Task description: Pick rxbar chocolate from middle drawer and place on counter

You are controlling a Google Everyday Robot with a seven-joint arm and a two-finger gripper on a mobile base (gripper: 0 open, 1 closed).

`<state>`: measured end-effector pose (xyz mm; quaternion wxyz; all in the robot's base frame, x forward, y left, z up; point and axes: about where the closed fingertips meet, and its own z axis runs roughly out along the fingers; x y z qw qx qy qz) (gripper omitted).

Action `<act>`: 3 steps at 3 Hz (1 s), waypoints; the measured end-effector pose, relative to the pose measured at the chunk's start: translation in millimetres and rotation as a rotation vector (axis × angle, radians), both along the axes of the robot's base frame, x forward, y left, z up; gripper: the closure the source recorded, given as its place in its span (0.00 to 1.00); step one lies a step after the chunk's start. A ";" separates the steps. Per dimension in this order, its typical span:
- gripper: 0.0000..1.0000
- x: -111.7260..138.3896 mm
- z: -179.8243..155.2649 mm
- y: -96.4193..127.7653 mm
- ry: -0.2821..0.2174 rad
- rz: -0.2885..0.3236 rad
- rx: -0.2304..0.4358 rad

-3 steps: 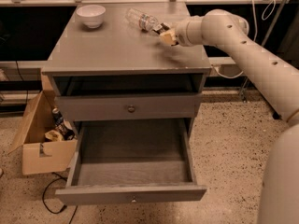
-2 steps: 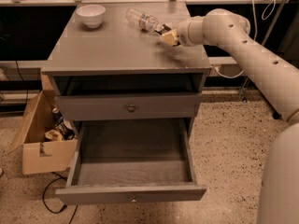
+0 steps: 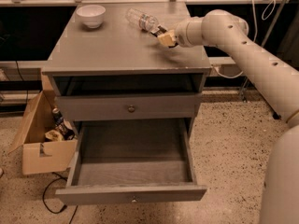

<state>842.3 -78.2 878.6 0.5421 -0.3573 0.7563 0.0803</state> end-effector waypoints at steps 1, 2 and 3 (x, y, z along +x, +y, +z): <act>0.08 -9.4 0.8 3.8 0.001 0.020 0.015; 0.00 -14.9 3.1 1.0 -0.001 0.022 0.025; 0.00 -41.0 29.7 -2.6 -0.056 0.025 0.080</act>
Offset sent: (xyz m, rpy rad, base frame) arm -0.0223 -0.0082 0.0101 0.0375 -0.0074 0.0170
